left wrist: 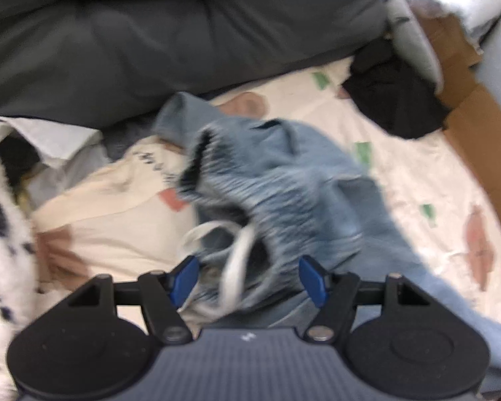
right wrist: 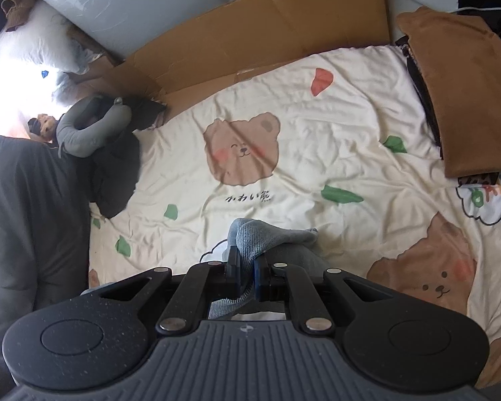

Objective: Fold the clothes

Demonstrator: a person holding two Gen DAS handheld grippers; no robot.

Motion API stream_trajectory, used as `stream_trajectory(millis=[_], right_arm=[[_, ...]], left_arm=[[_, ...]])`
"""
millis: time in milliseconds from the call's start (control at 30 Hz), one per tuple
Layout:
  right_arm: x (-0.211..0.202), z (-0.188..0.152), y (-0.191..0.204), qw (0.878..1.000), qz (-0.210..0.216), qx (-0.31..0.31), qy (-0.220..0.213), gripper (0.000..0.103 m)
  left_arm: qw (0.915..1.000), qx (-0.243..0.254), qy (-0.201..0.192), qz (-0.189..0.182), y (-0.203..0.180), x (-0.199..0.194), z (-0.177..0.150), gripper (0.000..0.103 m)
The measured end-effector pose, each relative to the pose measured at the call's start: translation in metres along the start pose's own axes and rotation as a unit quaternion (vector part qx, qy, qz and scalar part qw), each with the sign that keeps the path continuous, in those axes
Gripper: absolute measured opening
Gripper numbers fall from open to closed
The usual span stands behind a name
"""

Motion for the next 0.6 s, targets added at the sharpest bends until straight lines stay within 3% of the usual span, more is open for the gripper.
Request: stream_trajectory(millis=[200,267,333,433,533,567,600], right_arm=[[0.001,0.005,-0.008,1.000,-0.008,0.009,-0.006,0.006],[0.002,0.005,-0.010,1.000,-0.013,0.007,-0.004,0.006],[0.004,0.004,-0.014,1.000,-0.019,0.007,-0.004,0.006],[0.011,0.002,-0.020,0.999,-0.029,0.013,-0.005,0.006],[0.020,0.003,-0.025,0.999,-0.039,0.018,-0.006,0.006],[0.024,0.004,-0.026,0.999,-0.042,0.021,-0.007,0.006],[0.029,0.005,-0.026,0.999,-0.045,0.023,-0.009,0.006]], left_arm=[[0.9998,0.011,0.017,-0.002,-0.015,0.012,-0.008,0.073],[0.9996,0.006,0.025,-0.007,-0.015,0.016,-0.013,0.070],[0.9994,0.011,0.030,-0.010,-0.016,0.020,-0.018,0.063],[0.9992,0.014,0.033,-0.020,-0.018,0.025,-0.022,0.032],[0.9991,0.025,0.022,-0.025,-0.025,0.030,-0.016,0.019],[0.9991,0.029,0.018,-0.027,-0.027,0.031,-0.013,0.010],[0.9990,0.030,0.015,-0.028,-0.028,0.033,-0.011,0.010]])
Point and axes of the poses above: each gripper's, at about its wrist camera, not at the fingertips, and x roughly the way its jaws point, y to its left, z to its top, the point moved 10 cm from there along x, roughly the way its jaws point, and after that the axes turned 15 degrees about -y, right-handed, at the moved point
